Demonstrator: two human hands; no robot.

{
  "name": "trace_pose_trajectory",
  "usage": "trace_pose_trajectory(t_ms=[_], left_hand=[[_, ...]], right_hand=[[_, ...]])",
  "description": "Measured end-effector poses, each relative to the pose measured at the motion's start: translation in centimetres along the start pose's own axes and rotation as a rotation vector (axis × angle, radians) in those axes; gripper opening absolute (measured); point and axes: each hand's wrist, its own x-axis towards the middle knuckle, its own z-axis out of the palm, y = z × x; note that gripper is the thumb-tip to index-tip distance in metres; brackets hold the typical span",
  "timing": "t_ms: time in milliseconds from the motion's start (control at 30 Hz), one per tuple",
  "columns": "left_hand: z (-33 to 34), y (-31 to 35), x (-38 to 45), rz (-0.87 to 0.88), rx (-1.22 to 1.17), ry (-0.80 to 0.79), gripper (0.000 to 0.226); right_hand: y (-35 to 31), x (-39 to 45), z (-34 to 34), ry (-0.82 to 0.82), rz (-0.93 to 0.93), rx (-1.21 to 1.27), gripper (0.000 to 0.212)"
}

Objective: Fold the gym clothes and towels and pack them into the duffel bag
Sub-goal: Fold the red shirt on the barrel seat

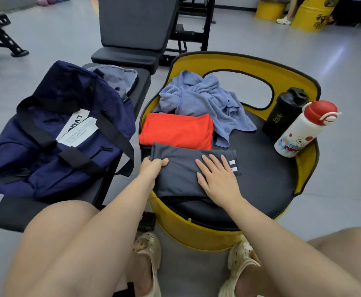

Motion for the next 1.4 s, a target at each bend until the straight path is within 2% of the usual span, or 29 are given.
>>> trace_pose_trajectory(t_ms=[100, 167, 233, 267, 300, 367, 433, 467, 533, 633, 1033, 1200, 1300, 1400], left_hand=[[-1.2, 0.6, 0.4, 0.003, -0.025, 0.039, 0.03], [-2.0, 0.5, 1.0, 0.045, -0.004, 0.066, 0.041], [-2.3, 0.4, 1.1, 0.083, 0.163, 0.096, 0.056], [-2.1, 0.2, 1.0, 0.153, 0.332, 0.151, 0.061], [-2.0, 0.1, 0.8, 0.273, 0.55, 0.248, 0.063], [-1.4, 0.0, 0.2, 0.647, 0.931, 0.399, 0.058], [-0.3, -0.4, 0.2, 1.015, 1.1, 0.379, 0.044], [0.2, -0.7, 0.0, 1.107, 1.16, 0.32, 0.042], [0.9, -1.3, -0.8, 1.073, 1.332, 0.152, 0.053], [1.0, -2.3, -0.6, 0.945, 1.534, 0.017, 0.06], [1.4, -2.2, 0.7, 0.86, 1.585, -0.008, 0.057], [1.3, -1.0, -0.1, 0.808, 1.58, -0.073, 0.056], [0.9, 0.4, -1.3, 0.815, 1.534, -0.075, 0.057], [0.0, 2.2, -3.0, 0.864, 1.504, -0.046, 0.06]], right_hand=[[-0.6, 0.9, -0.1, 0.01, 0.017, 0.002, 0.048], [-0.7, 1.6, -0.1, 0.015, 0.045, 0.018, 0.048], [-0.7, 2.1, 0.0, 0.005, 0.07, 0.032, 0.05], [-0.6, 2.2, 0.1, -0.007, 0.082, 0.039, 0.052], [-0.7, 2.3, 0.1, -0.026, 0.093, 0.044, 0.054], [-0.6, 2.3, 0.3, -0.033, 0.098, 0.029, 0.056], [-0.6, 2.4, 0.2, -0.011, 0.086, 0.001, 0.055], [-0.6, 2.6, 0.0, 0.001, 0.074, -0.011, 0.054], [-0.8, 3.1, -0.4, 0.025, 0.032, -0.028, 0.052], [-1.0, 4.0, -0.3, -0.003, 0.005, -0.036, 0.054], [-0.5, 4.2, 1.5, -0.164, 0.082, -0.031, 0.061], [-0.4, 4.4, -0.4, -0.273, 0.041, -0.01, 0.082], [-0.5, 4.5, -2.3, -0.289, 0.054, -0.008, 0.063], [-0.6, 4.6, -4.9, -0.261, 0.049, 0.008, 0.066]])
